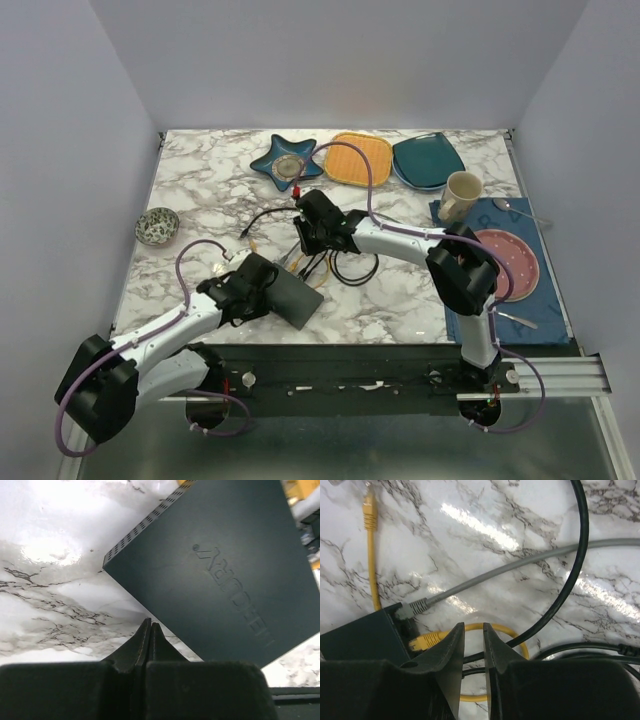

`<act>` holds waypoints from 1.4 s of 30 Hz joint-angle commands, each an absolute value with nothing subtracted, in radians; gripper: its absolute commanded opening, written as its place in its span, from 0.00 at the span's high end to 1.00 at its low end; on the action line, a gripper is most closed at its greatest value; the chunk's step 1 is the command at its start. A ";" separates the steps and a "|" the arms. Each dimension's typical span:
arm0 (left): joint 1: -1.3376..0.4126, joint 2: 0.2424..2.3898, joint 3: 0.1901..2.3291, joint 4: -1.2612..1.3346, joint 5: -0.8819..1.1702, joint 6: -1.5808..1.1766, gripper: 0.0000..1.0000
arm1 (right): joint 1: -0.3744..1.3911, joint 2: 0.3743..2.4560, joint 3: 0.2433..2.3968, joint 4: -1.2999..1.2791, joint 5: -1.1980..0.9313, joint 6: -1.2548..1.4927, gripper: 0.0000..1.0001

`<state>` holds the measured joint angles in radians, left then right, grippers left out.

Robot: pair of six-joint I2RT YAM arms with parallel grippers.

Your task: Pull the plug from the switch port

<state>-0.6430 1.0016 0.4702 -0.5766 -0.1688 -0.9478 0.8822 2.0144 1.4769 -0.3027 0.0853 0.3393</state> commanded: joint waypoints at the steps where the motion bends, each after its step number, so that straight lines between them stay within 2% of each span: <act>1: -0.649 1.066 0.471 -0.563 -0.167 -0.962 1.00 | 0.877 2.020 1.404 -0.336 0.061 0.344 0.71; 13: -0.647 1.284 0.610 -0.531 -0.178 -0.943 0.98 | 0.877 1.910 1.209 -0.267 0.018 0.403 0.71; 20: -0.638 1.488 0.843 -0.551 -0.184 -0.893 0.95 | 0.877 1.847 1.164 -0.241 -0.030 0.431 0.70; 27: -0.586 1.581 1.034 -0.610 -0.199 -0.844 0.95 | 0.877 1.856 1.210 -0.239 -0.097 0.454 0.70; 32: -0.499 1.585 1.089 -0.641 -0.213 -0.805 0.94 | 0.879 1.890 1.265 -0.239 -0.144 0.469 0.69; 37: -0.434 1.491 1.086 -0.673 -0.271 -0.773 0.93 | 0.879 1.818 1.281 -0.264 -0.006 0.442 0.66; 42: -0.457 1.327 0.948 -0.629 -0.252 -0.781 0.84 | 0.847 1.790 1.330 -0.319 0.086 0.373 0.60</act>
